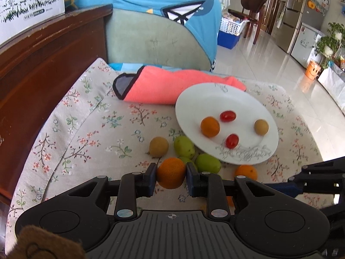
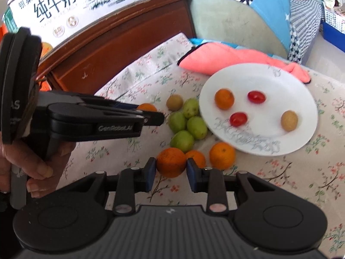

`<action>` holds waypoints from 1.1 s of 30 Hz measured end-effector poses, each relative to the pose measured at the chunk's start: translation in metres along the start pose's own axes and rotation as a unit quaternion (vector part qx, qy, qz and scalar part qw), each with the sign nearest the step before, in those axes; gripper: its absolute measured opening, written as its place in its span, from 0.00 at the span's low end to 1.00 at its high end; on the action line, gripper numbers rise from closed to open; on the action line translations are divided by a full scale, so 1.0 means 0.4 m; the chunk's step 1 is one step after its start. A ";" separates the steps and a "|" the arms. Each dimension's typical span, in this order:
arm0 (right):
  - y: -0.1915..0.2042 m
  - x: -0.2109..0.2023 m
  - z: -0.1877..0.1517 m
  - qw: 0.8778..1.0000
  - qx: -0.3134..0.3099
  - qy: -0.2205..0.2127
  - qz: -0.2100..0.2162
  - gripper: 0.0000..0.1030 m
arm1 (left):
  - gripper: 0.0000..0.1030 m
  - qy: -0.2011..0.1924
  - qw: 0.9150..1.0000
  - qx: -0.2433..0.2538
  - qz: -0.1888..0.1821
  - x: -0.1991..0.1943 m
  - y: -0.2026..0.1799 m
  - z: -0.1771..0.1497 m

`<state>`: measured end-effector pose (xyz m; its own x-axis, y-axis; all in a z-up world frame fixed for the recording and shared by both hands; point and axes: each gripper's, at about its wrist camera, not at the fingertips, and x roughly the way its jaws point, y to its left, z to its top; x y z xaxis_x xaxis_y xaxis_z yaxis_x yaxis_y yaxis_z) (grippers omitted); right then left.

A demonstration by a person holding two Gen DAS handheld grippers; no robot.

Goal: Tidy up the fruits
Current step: 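Carry the orange over the plate and release it with the left tool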

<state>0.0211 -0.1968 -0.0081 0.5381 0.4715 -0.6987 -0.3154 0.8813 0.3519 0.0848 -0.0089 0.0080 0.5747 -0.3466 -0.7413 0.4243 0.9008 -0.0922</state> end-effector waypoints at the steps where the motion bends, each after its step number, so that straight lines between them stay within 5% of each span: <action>1: -0.006 -0.005 0.006 1.000 0.004 -0.005 -0.003 0.30 | 0.25 -0.003 1.000 -0.001 -0.001 -0.004 -0.003 0.004; 17: -0.123 -0.104 0.102 0.994 0.046 -0.079 -0.063 0.30 | 0.25 -0.055 0.998 0.011 -0.043 -0.035 -0.101 0.106; 24: -0.168 -0.112 0.135 0.992 0.057 -0.090 -0.071 0.30 | 0.25 -0.060 0.997 0.025 -0.039 0.001 -0.134 0.156; 33: -0.255 -0.076 0.162 0.989 0.101 -0.081 -0.065 0.30 | 0.25 -0.051 0.998 -0.013 -0.027 0.075 -0.117 0.202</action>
<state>0.0877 -0.2989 0.0176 0.6873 0.3385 -0.6427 -0.0812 0.9150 0.3952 0.1385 -0.0825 0.0438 0.6205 -0.4176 -0.6637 0.4380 0.8866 -0.1483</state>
